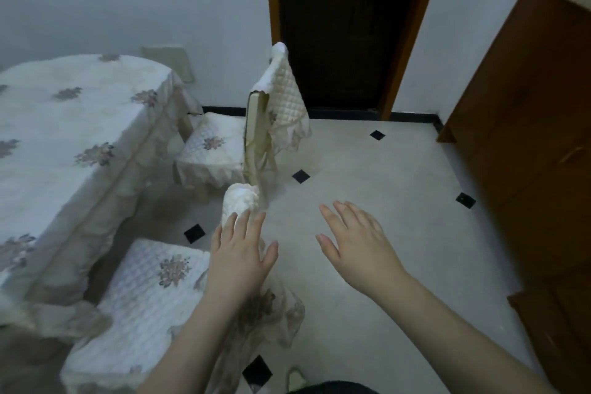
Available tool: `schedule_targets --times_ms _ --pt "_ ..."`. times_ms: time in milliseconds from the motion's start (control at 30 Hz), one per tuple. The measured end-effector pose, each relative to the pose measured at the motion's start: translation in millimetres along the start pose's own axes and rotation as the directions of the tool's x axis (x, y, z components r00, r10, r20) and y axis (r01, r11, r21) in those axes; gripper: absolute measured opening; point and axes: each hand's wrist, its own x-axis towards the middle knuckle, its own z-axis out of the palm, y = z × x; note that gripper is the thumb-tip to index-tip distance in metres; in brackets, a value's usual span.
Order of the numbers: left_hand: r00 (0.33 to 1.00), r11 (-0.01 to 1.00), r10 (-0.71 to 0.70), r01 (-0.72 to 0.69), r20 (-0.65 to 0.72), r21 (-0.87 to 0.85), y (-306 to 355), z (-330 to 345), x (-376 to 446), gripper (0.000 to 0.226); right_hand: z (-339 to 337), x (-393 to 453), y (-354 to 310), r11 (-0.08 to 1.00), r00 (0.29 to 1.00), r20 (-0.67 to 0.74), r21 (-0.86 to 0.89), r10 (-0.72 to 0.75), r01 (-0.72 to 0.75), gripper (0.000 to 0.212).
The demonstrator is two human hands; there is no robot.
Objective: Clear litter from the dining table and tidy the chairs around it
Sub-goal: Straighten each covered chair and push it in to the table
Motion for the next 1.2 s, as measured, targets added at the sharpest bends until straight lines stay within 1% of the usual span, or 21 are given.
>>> schedule_targets --times_ms 100,267,367,467,567,667,767,833,967,1033,1100,1200 --pt "0.999 1.0 -0.028 0.028 -0.02 0.007 -8 1 14 0.061 3 32 -1 0.998 0.998 0.006 0.003 -0.058 0.058 0.071" --pt "0.991 0.992 -0.123 0.125 -0.043 0.024 -24 6 19 0.059 15 74 -15 0.976 0.974 0.075 0.037 -0.215 0.213 0.077" --pt "0.968 0.968 -0.251 0.251 -0.024 0.015 -35 15 14 0.063 24 100 -24 0.94 0.934 0.099 0.049 -0.342 0.339 0.073" --pt "0.916 0.917 -0.399 0.398 -0.037 -0.009 -41 21 5 0.069 34 130 -31 0.877 0.869 0.122 0.074 -0.48 0.474 0.063" --pt "0.85 0.852 -0.523 0.524 -0.057 0.0 -36 19 -3 0.07 41 160 -38 0.786 0.771 0.156 0.118 -0.618 0.607 0.062" --pt "0.758 0.758 -0.651 0.652 -0.044 0.001 -22 15 -8 0.071 44 186 -44 0.693 0.672 0.174 0.134 -0.72 0.708 0.067" --pt "0.683 0.681 -0.729 0.73 -0.038 0.055 -7 18 -10 0.069 47 206 -49 0.592 0.564 0.187 0.165 -0.804 0.789 0.068" --pt "0.638 0.634 -0.768 0.77 -0.063 0.067 1 20 -12 0.069 48 214 -53 0.522 0.487 0.203 0.182 -0.849 0.833 0.072" --pt "0.53 0.525 -0.841 0.848 -0.109 0.072 19 20 -21 0.074 49 219 -65 0.395 0.353 0.213 0.211 -0.911 0.894 0.079" --pt "0.481 0.476 -0.871 0.876 -0.096 0.076 26 22 -30 0.078 56 221 -70 0.339 0.288 0.234 0.219 -0.929 0.915 0.086" --pt "0.447 0.443 -0.892 0.894 -0.068 0.062 33 26 -39 0.081 68 224 -76 0.283 0.217 0.271 0.232 -0.938 0.931 0.095" --pt "0.419 0.419 -0.908 0.907 -0.01 -0.049 38 40 -47 0.084 90 224 -86 0.213 0.099 0.379 0.272 -0.92 0.938 0.101"
